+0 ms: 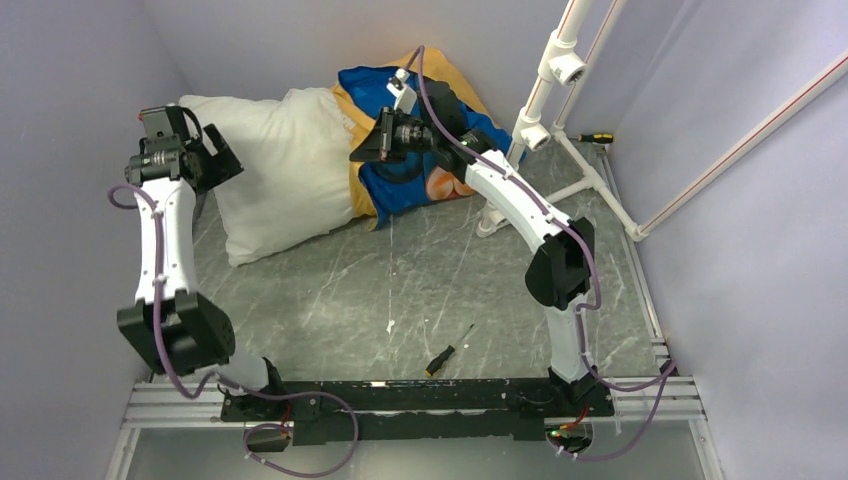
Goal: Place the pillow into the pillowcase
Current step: Stuff the pillow into the pillowcase.
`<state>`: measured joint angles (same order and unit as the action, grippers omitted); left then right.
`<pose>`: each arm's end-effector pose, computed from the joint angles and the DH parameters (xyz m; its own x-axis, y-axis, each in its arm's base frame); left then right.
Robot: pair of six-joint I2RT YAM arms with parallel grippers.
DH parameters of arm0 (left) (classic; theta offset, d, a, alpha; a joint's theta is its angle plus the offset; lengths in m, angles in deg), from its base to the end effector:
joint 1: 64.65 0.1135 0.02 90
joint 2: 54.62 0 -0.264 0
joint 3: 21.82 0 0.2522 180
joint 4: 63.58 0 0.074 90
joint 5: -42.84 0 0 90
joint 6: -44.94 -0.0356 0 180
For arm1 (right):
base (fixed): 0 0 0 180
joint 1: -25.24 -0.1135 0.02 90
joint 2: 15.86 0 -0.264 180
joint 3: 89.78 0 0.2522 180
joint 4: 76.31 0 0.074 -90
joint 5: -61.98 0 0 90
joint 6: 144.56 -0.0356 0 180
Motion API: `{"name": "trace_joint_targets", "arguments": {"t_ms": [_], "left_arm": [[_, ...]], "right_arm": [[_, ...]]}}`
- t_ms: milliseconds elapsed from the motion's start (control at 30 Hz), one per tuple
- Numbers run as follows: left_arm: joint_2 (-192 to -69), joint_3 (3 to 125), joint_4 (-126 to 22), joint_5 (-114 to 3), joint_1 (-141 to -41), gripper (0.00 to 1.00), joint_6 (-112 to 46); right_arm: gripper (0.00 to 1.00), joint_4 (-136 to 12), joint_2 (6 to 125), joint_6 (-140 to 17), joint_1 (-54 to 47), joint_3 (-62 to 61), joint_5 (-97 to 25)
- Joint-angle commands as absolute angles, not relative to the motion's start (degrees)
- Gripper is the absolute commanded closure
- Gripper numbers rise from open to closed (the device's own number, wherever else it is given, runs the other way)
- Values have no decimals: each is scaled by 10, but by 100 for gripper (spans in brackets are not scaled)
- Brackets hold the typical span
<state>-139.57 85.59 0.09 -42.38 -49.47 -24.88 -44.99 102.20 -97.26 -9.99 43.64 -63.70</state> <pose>0.3005 0.0846 0.4007 -0.4859 -0.4880 -0.7251 -0.5211 0.8278 -0.2080 0.3853 0.2975 0.3850 -0.7935 0.1140 -0.5978 -0.5287 0.3575 0.7699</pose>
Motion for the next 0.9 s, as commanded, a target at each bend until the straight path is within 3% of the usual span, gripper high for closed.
{"name": "trace_joint_targets", "arguments": {"t_ms": [0, 67, 167, 267, 367, 500, 600, 867], "left_arm": [[-1472, 865, -51, -577, -444, 0, -263], [-1511, 845, -106, -721, -399, 1, -257], [-1548, 756, -310, -979, -339, 1, -174], [-1584, 700, -529, -1105, -349, 20, -67], [-1604, 721, -583, -1184, -404, 48, -34], [-1544, 724, -587, -1184, -489, 82, -37], [-1477, 710, -583, -1143, -548, 100, -41], [-1310, 622, -566, -939, -700, 100, -108]], "right_arm": [[100, -426, 1034, -988, -95, 501, -686], [100, -403, 1044, -988, -90, 517, -694], [100, -391, 1050, -985, -82, 535, -701], [100, -400, 1061, -994, -74, 557, -724], [99, -437, 1077, -1027, -74, 579, -759], [100, -517, 1096, -1111, -75, 590, -809], [100, -559, 1107, -1160, -79, 607, -829], [100, -735, 1162, -1348, -122, 685, -880]]}}
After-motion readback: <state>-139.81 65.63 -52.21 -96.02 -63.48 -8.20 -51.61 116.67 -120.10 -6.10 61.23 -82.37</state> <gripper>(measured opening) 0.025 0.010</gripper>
